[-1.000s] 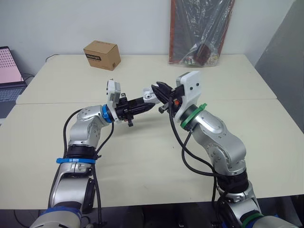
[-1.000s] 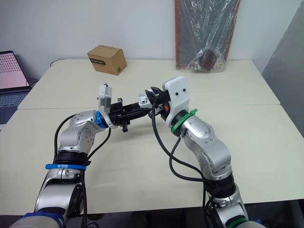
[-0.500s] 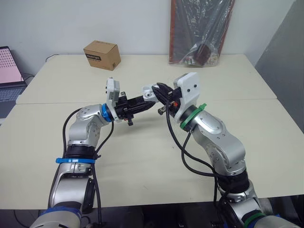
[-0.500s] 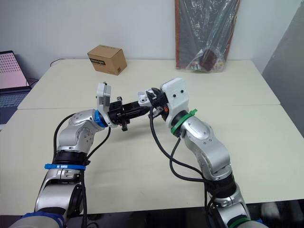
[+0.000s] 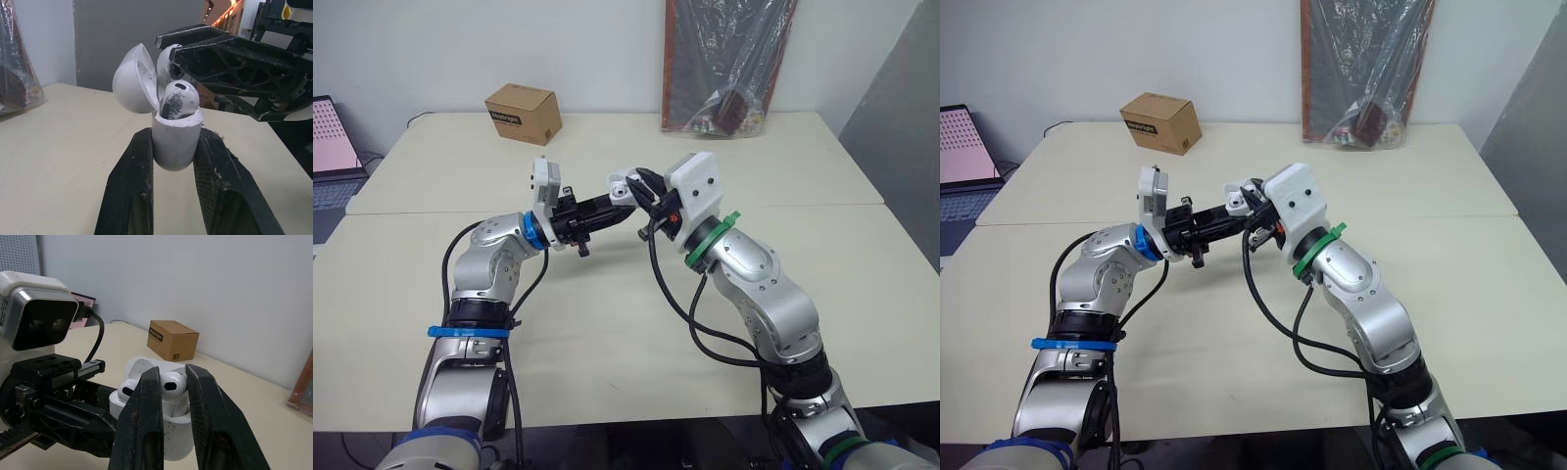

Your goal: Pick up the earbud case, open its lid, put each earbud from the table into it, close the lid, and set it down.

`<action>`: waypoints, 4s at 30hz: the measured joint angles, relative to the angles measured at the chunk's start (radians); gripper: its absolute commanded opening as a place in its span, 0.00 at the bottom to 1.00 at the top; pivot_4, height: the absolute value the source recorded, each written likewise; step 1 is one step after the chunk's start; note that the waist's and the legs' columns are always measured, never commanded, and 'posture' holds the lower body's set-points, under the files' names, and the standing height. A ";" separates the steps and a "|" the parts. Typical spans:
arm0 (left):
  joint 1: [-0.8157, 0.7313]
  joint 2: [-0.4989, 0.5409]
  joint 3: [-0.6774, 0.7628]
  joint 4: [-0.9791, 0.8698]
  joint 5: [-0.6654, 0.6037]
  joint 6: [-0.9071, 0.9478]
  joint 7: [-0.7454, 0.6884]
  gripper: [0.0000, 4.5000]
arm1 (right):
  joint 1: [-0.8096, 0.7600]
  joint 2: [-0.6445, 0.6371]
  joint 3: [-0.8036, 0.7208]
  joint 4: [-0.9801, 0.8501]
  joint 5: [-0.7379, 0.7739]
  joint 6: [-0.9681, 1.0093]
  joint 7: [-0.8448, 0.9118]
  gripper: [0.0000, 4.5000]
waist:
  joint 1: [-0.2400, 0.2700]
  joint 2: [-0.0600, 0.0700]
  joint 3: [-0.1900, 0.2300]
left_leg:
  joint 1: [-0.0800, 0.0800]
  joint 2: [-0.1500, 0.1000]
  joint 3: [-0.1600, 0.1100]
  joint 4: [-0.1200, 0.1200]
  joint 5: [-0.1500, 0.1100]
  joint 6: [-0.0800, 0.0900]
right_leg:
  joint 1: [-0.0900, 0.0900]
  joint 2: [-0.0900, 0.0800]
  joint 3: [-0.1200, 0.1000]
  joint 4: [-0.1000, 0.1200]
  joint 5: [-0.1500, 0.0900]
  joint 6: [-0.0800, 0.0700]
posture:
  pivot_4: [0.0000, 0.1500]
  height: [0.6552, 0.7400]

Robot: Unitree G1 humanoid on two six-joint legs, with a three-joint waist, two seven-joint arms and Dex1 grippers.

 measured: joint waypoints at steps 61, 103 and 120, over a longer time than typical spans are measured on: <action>0.065 0.101 -0.041 -0.138 -0.058 0.220 -0.132 0.17 | -0.316 -0.261 -0.053 0.316 0.291 0.177 0.462 0.01 | 0.000 0.000 0.000 | 0.000 0.000 0.000 0.000 0.000 0.000 | 0.000 0.000 0.000 0.000 0.000 0.000 | 1.00 1.00; -0.158 0.039 -0.202 0.203 0.098 0.665 0.179 0.17 | 0.018 -0.459 -0.166 0.102 0.320 0.279 0.471 0.01 | -0.010 0.000 0.000 | 0.001 -0.001 0.000 0.000 0.000 0.000 | 0.001 0.000 0.000 0.001 0.000 0.000 | 1.00 1.00; -0.186 0.011 -0.208 0.413 0.210 0.515 0.154 0.17 | 0.037 -0.452 -0.150 0.059 0.322 0.276 0.468 0.01 | -0.002 0.000 0.000 | 0.003 -0.001 0.000 0.001 0.000 0.000 | 0.003 0.000 0.000 0.001 -0.001 0.002 | 1.00 1.00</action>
